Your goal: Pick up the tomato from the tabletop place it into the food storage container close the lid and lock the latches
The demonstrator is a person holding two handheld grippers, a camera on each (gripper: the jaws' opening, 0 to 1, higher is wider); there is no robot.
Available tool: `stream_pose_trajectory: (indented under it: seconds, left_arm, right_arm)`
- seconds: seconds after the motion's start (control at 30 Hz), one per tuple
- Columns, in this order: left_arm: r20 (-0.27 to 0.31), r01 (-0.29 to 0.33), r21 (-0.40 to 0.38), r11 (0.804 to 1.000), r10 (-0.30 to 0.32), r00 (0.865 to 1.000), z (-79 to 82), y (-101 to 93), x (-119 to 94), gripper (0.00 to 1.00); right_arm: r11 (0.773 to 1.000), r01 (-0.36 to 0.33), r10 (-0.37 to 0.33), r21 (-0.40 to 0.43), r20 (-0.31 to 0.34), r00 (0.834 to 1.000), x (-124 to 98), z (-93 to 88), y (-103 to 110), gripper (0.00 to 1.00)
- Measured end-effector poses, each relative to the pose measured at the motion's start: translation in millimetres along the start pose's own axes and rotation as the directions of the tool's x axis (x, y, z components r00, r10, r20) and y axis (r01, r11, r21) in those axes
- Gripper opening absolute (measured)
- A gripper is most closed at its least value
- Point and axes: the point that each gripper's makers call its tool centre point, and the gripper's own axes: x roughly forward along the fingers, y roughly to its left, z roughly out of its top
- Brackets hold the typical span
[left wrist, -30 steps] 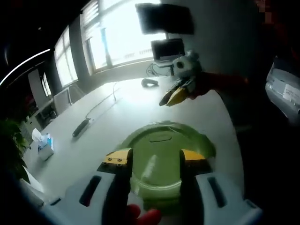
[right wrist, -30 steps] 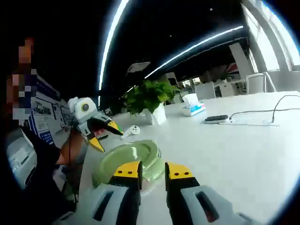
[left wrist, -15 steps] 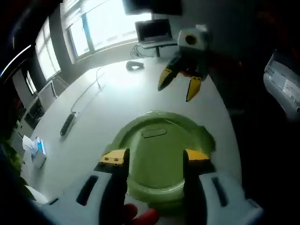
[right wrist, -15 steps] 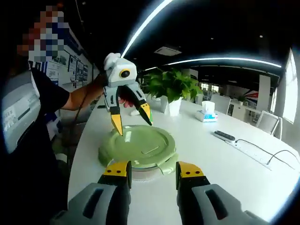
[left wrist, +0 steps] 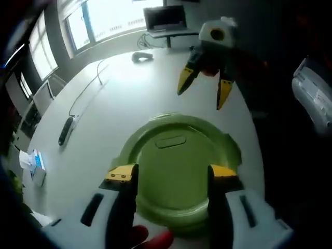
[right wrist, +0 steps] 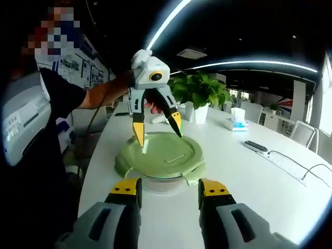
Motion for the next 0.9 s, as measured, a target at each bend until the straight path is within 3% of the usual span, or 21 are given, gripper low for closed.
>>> stream_pose_trajectory:
  seconds: [0.27, 0.47, 0.63, 0.7, 0.9]
  left_arm:
    - [-0.044, 0.023, -0.008, 1.000, -0.024, 0.999, -4.4, -0.1, 9.1, 0.51]
    - [-0.057, 0.038, -0.062, 0.997, -0.041, 0.998, -9.3, -0.5, 10.1, 0.52]
    - [-0.076, 0.104, -0.057, 0.993, -0.108, 0.991, -11.1, -21.4, 9.9, 0.63]
    - [-0.089, 0.055, -0.052, 0.997, -0.060, 0.994, -11.8, -13.0, 11.9, 0.60]
    - [-0.133, 0.056, -0.043, 0.998, -0.061, 0.989, -9.4, -10.2, 12.7, 0.61]
  right_arm:
    - [1.000, -0.001, 0.001, 0.004, 0.000, 1.000, -2.5, -4.4, -2.1, 0.41]
    - [0.999, -0.013, 0.013, 0.033, 0.006, 1.000, -4.0, -8.3, -4.0, 0.43]
    - [0.999, -0.011, 0.011, 0.040, -0.002, 1.000, -2.0, -13.5, -8.6, 0.43]
    - [0.999, -0.013, 0.013, 0.045, -0.004, 1.000, -0.8, -14.9, -9.3, 0.42]
    - [0.999, -0.011, 0.011, 0.037, 0.001, 1.000, 5.0, -14.6, -10.0, 0.42]
